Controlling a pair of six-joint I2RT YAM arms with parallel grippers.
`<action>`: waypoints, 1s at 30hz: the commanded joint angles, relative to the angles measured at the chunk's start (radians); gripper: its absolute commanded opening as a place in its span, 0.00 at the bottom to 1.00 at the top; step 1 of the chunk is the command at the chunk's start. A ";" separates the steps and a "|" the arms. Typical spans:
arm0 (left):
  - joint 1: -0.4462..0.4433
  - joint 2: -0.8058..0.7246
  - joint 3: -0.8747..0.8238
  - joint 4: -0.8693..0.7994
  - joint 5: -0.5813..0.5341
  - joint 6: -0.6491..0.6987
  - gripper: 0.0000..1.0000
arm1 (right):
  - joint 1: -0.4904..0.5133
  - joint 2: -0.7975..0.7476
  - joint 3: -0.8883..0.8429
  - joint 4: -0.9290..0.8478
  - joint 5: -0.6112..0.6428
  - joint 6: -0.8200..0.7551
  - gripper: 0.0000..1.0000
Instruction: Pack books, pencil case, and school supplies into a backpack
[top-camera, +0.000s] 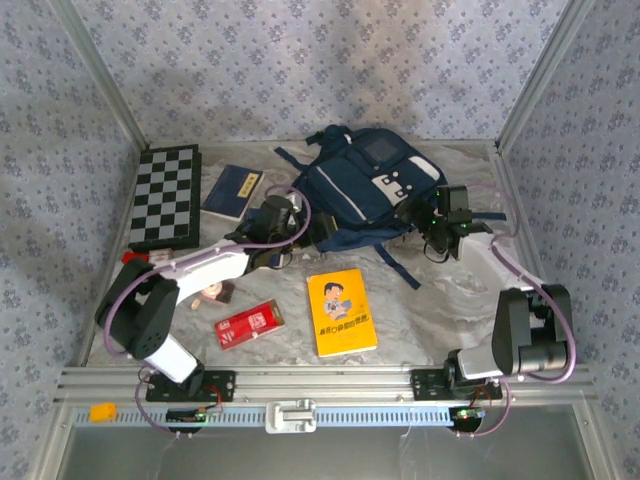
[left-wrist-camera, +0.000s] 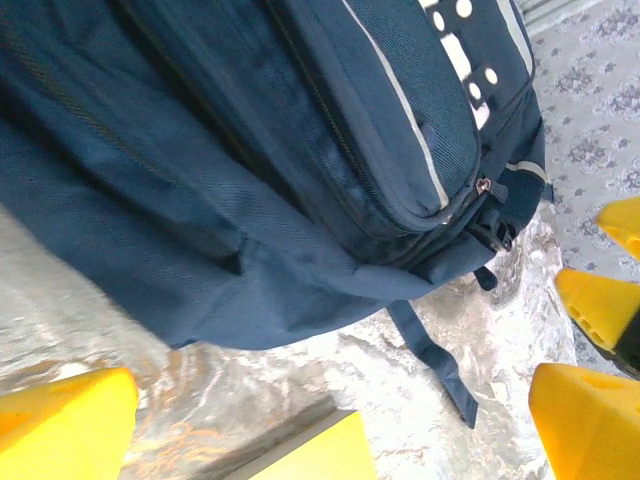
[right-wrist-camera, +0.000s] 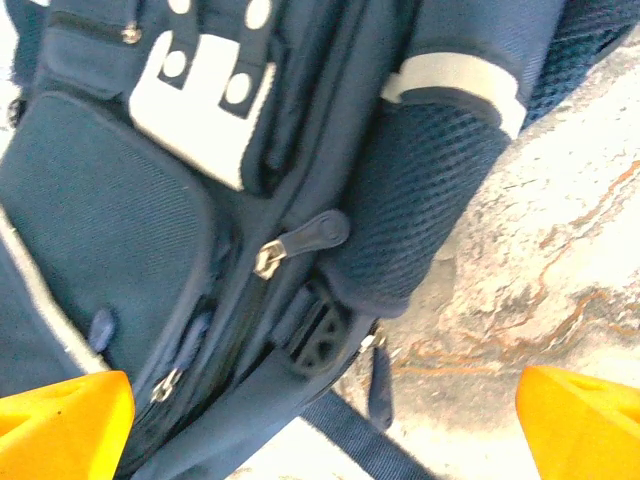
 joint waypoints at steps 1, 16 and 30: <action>-0.026 0.056 0.062 0.059 -0.023 -0.035 1.00 | -0.037 0.095 0.038 0.022 -0.085 -0.019 0.96; -0.030 0.257 0.217 0.068 -0.045 0.064 0.99 | -0.051 0.344 0.144 0.256 -0.128 0.007 0.38; 0.019 0.438 0.481 0.073 0.001 0.196 0.91 | -0.082 -0.055 -0.092 0.216 -0.157 0.055 0.00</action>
